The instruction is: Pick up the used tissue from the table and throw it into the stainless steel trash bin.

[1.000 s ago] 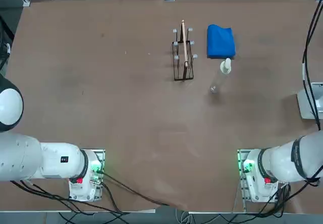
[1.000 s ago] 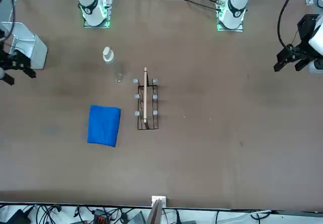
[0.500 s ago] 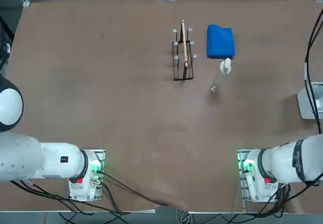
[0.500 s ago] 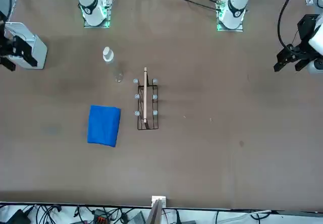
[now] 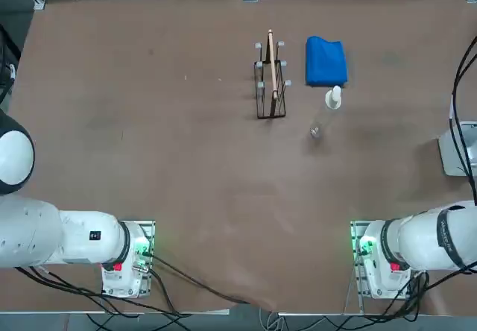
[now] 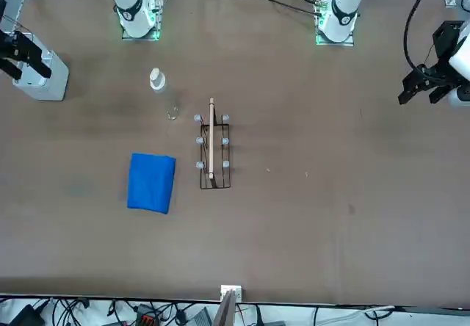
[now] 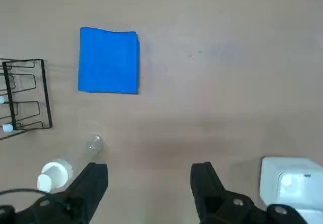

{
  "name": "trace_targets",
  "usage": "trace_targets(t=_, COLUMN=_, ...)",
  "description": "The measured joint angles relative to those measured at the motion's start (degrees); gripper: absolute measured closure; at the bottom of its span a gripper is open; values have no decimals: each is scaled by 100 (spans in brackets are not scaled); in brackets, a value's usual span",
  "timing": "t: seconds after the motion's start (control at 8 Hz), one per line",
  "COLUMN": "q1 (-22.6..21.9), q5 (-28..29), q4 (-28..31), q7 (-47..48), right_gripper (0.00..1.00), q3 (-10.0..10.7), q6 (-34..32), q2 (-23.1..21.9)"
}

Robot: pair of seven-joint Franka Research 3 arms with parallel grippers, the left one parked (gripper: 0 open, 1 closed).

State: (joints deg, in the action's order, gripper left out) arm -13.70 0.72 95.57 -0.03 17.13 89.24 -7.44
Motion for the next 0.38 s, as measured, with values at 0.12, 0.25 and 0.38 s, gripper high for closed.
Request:
trace_targets(t=0.12, q1=-4, q5=-13, q4=0, q7=174, right_gripper=0, q3=-18, q6=-3, q2=-2)
trace_targets(t=0.25, q1=-8, q5=-14, q4=0, q7=232, right_gripper=0, q3=-32, q6=-3, q2=-2)
trace_targets(t=0.38, q1=-11, q5=-14, q4=0, q7=244, right_gripper=0, q3=-43, q6=-3, q2=-2)
